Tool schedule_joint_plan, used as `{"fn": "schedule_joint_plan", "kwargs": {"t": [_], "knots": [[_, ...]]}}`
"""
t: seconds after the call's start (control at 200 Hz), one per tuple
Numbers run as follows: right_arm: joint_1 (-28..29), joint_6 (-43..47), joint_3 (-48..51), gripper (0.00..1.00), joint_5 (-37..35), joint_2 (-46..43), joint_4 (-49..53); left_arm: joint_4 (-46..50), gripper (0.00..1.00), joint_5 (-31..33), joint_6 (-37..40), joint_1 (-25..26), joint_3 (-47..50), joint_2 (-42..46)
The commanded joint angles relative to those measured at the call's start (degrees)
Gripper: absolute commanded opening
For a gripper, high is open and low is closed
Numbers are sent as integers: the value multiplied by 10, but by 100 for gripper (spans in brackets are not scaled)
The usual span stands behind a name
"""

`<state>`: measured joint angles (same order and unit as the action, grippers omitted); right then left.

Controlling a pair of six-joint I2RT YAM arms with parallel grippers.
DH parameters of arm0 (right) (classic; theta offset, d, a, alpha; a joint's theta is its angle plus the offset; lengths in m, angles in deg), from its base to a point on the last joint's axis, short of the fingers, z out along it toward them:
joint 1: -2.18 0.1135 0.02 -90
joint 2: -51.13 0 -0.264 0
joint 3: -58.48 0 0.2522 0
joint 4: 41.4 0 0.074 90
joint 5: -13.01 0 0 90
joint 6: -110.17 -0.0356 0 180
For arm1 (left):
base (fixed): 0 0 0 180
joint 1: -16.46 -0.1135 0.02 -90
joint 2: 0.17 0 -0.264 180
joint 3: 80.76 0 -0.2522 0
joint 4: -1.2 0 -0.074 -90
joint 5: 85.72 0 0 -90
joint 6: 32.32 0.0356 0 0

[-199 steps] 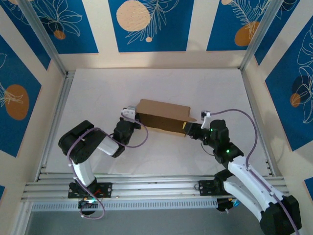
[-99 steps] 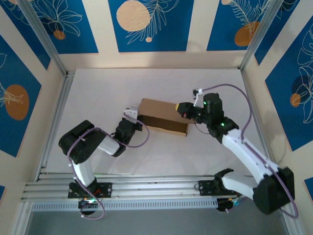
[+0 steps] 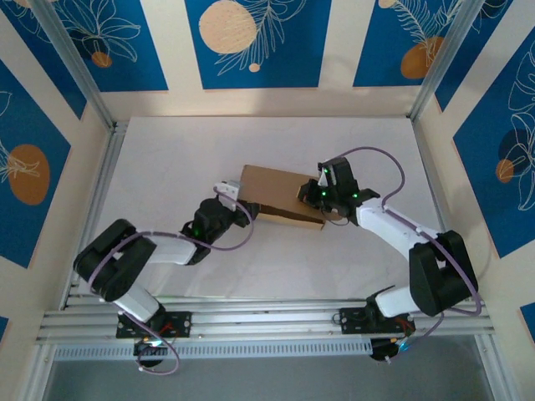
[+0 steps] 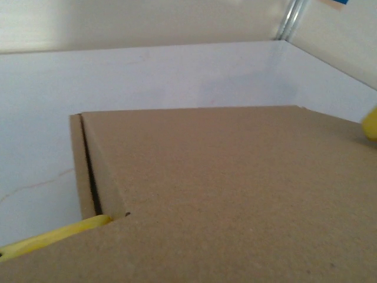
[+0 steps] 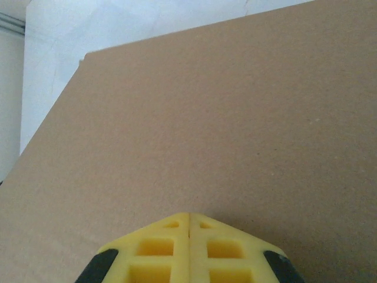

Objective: Fold the paper box

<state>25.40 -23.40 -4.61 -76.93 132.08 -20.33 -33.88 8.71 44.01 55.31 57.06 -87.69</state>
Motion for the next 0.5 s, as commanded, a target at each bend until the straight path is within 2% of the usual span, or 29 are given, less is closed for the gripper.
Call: {"fn": "schedule_joint_plan", "kwargs": {"t": [0.0, 0.085, 0.185, 0.395, 0.495], "knots": [[2, 18, -16, 0, -16, 17, -2, 110, 69, -66, -30, 7, -4, 61], [2, 30, -21, 0, -12, 24, 0, 212, 68, -88, -35, 7, -15, 96], [3, 46, -28, 0, -3, 39, 6, 281, 68, -112, -32, 7, -16, 134], [9, 43, -24, 0, 10, 53, -4, 356, 68, -105, -12, -1, -17, 178], [13, 40, -24, 1, 0, 57, 0, 371, 68, -141, -6, -5, -30, 180]]}}
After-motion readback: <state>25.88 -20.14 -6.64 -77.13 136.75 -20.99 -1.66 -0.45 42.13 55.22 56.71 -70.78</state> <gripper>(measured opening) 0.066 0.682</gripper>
